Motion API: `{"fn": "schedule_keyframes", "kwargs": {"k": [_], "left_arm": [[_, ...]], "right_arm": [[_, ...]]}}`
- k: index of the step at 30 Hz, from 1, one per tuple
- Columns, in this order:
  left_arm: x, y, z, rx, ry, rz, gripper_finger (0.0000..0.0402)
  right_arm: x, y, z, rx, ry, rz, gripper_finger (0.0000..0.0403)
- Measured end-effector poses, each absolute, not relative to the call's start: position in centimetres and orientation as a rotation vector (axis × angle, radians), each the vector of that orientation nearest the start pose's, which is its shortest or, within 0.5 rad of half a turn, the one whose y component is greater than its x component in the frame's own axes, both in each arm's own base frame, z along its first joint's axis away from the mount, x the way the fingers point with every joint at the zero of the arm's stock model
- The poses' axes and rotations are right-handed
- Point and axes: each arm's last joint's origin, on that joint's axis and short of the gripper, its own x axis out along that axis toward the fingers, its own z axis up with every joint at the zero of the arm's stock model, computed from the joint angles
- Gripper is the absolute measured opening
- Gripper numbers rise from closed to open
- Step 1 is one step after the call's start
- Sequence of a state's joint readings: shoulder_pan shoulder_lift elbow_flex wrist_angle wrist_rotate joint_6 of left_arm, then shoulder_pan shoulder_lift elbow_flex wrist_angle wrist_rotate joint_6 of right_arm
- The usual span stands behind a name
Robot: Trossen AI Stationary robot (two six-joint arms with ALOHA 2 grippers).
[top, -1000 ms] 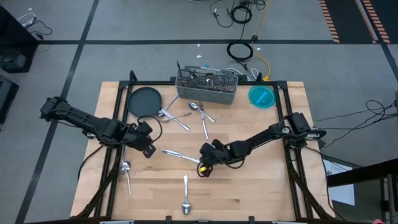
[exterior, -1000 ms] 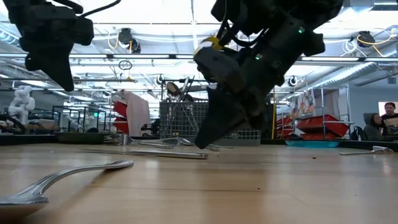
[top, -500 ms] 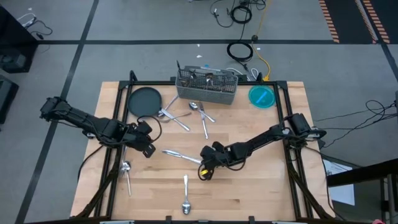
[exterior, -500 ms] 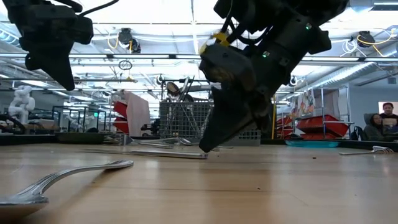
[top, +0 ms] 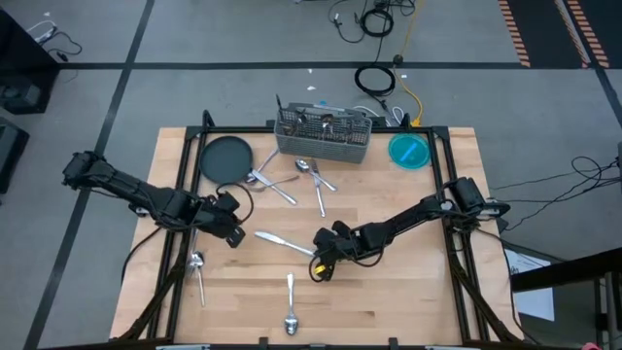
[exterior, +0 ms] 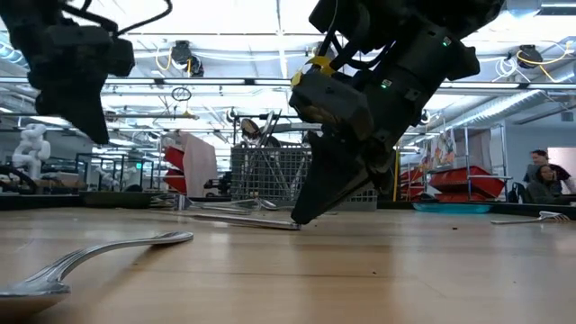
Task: Sort silverware
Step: Put the knife into the silverware basket
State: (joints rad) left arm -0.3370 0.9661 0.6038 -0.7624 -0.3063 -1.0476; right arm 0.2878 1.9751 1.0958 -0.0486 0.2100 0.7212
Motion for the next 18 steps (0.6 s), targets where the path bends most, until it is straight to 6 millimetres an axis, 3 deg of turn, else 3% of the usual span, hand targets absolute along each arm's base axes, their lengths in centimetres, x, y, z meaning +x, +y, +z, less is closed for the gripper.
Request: {"fn": "schedule_keyframes", "kwargs": {"k": [9, 18], "left_arm": [[15.5, -4.6, 15.6, -0.829, 0.825, 0.478, 0.0028], [15.7, -5.1, 14.2, -0.967, 0.775, 0.291, 0.0134]], "right_arm": [[36.7, 10.3, 11.6, 0.436, 0.904, -0.266, 0.0000], [36.7, 10.2, 11.6, 0.435, 0.905, -0.265, 0.0000]]}}
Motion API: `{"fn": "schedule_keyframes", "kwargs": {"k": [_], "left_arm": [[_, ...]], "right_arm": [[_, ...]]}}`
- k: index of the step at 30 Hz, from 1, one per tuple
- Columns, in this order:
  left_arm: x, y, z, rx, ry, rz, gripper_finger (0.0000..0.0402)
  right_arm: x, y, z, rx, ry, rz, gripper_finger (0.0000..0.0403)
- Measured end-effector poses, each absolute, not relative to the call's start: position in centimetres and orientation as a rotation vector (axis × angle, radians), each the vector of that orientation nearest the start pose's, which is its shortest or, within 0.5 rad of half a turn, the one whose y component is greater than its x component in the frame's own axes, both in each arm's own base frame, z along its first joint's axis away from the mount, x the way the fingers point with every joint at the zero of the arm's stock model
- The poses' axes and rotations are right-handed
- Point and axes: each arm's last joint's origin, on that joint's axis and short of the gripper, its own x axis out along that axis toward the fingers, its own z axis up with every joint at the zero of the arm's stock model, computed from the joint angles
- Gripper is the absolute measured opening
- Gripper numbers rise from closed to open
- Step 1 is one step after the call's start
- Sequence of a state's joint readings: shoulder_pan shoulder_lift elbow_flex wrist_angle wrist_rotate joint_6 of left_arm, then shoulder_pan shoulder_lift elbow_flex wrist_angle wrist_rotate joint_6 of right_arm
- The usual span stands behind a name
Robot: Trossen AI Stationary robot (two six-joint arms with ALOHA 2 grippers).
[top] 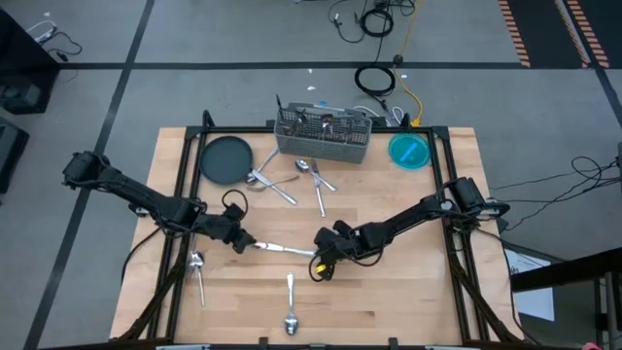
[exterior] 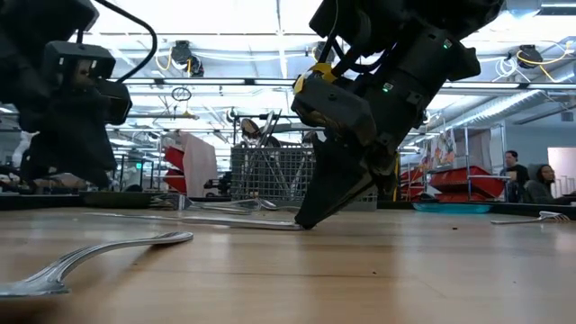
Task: Sort silverware
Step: Put the knife into the silverware basket
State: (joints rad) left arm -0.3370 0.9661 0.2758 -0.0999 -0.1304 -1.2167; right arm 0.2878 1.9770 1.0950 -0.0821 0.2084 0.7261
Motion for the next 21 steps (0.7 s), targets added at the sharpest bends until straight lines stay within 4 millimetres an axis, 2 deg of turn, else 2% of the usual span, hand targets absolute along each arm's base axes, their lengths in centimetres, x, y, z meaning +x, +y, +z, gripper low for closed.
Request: {"fn": "schedule_keyframes", "kwargs": {"k": [4, 8, 21], "left_arm": [[15.42, -5.02, 13.96, -0.953, 0.808, 0.311, 0.0175], [15.08, -4.79, 13.63, -0.920, 0.824, 0.370, 0.0194], [14.96, -4.91, 13.48, -0.980, 0.865, 0.351, 0.0202]], "right_arm": [[36.72, 10.25, 11.61, 0.439, 0.905, -0.266, 0.0000], [36.72, 10.25, 11.61, 0.445, 0.904, -0.269, 0.0000], [36.72, 10.21, 11.58, 0.445, 0.901, -0.277, 0.0000]]}}
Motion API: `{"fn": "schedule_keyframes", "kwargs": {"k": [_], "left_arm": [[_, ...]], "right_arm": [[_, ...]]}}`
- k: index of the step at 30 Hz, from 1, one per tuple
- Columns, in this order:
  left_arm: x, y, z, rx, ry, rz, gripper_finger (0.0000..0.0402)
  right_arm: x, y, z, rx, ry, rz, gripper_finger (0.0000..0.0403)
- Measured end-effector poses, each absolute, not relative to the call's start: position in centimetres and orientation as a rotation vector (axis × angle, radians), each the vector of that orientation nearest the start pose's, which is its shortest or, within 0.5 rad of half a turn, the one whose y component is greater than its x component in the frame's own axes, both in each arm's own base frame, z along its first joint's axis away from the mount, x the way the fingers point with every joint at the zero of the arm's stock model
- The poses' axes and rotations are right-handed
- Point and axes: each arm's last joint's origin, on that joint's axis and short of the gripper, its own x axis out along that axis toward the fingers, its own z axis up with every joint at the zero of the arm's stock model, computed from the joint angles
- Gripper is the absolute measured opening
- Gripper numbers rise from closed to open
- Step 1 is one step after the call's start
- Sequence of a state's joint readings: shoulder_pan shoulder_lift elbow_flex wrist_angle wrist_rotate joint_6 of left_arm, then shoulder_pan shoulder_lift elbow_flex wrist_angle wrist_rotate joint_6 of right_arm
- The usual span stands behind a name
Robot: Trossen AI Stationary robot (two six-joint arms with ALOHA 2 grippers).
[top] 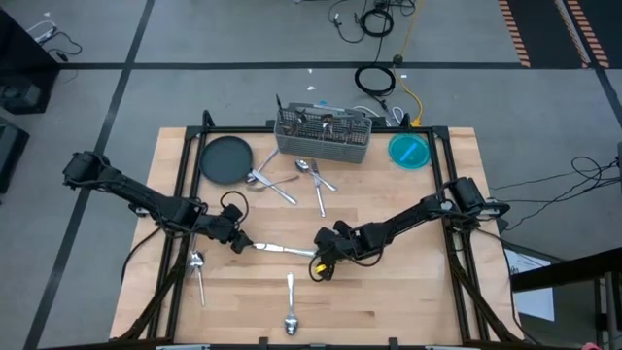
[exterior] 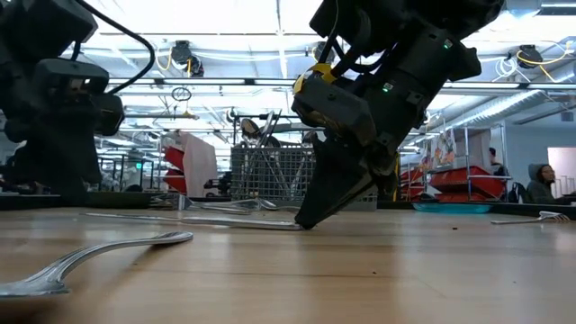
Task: Sort silverware
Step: Put the knife into the silverware basket
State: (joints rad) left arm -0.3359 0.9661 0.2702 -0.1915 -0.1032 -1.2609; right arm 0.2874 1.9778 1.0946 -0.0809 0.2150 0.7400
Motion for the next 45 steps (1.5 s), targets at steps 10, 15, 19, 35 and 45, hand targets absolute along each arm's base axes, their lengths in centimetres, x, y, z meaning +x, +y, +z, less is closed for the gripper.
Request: {"fn": "schedule_keyframes", "kwargs": {"k": [10, 15, 19, 35, 45], "left_arm": [[14.2, -4.8, 11.8, -1.135, 0.849, 0.362, 0.0202], [14.3, -4.8, 11.8, -1.159, 0.826, 0.344, 0.0202], [14.3, -4.8, 11.8, -1.159, 0.827, 0.341, 0.0202], [14.4, -4.9, 11.9, -1.166, 0.820, 0.329, 0.0202], [14.4, -4.7, 11.9, -1.150, 0.792, 0.364, 0.0201]], "right_arm": [[36.7, 10.2, 11.5, 0.458, 0.889, -0.305, 0.0000], [36.7, 10.2, 11.6, 0.466, 0.886, -0.311, 0.0000], [36.7, 10.2, 11.6, 0.469, 0.884, -0.315, 0.0000], [36.8, 10.1, 11.6, 0.586, 0.851, -0.385, 0.0000], [38.4, 10.0, 14.9, 0.499, 0.748, -0.277, 0.0000]]}}
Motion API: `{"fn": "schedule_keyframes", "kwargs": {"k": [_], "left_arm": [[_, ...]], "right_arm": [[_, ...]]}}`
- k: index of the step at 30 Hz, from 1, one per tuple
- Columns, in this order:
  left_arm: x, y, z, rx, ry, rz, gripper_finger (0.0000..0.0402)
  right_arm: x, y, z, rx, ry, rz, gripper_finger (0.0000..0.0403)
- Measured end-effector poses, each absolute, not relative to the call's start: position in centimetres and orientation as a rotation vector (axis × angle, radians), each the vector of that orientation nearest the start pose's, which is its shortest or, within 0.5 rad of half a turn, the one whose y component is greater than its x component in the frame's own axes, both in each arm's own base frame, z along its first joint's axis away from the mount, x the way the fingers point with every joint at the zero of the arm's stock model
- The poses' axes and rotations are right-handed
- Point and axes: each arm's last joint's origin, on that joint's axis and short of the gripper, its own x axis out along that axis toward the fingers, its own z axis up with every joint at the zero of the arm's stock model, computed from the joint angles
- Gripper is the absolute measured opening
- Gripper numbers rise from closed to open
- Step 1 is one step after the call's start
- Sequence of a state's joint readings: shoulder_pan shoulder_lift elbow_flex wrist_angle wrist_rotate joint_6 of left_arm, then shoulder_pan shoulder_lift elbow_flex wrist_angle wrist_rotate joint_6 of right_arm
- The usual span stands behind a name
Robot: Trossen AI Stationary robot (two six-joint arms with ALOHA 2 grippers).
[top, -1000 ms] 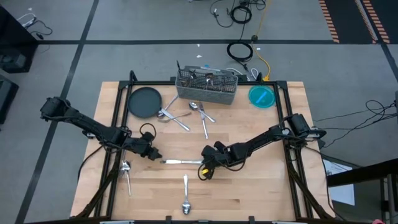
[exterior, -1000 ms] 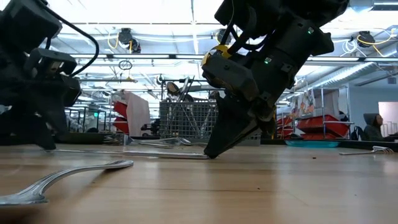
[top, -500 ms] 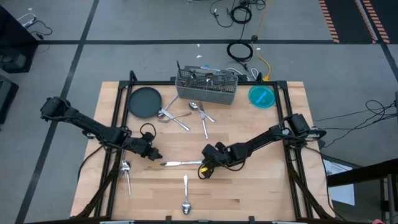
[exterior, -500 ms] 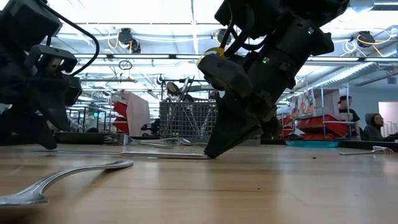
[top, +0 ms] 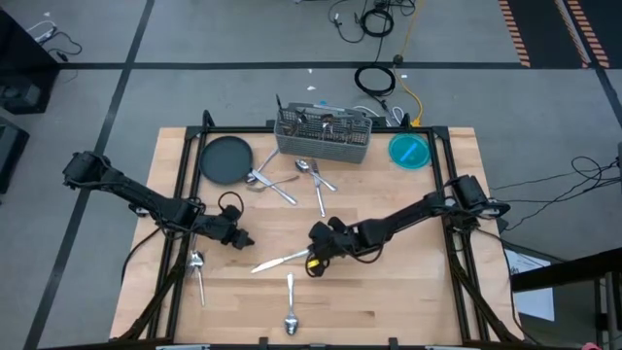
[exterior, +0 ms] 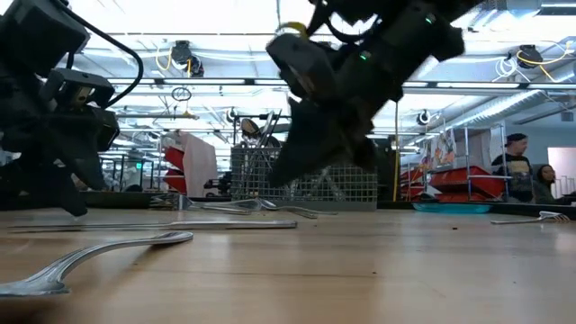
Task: Sort silverware
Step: Put the knife into the silverware basket
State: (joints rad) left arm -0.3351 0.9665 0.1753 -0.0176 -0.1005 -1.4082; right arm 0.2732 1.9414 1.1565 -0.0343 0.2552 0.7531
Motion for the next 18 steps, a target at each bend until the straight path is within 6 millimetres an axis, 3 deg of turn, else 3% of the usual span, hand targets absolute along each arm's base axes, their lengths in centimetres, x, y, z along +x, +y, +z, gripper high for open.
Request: {"fn": "schedule_keyframes", "kwargs": {"k": [6, 13, 18], "left_arm": [[14.4, -4.6, 11.9, -1.136, 0.760, 0.391, 0.0200], [14.5, -4.5, 11.9, -1.122, 0.739, 0.407, 0.0200], [14.5, -4.5, 11.9, -1.125, 0.739, 0.408, 0.0200]], "right_arm": [[40.0, 10.0, 17.3, 0.378, 0.753, -0.078, 0.0000], [42.0, 7.4, 15.7, 0.364, 0.817, -0.020, 0.0000], [45.3, 7.6, 15.0, 0.365, 0.811, 0.083, 0.0000]]}}
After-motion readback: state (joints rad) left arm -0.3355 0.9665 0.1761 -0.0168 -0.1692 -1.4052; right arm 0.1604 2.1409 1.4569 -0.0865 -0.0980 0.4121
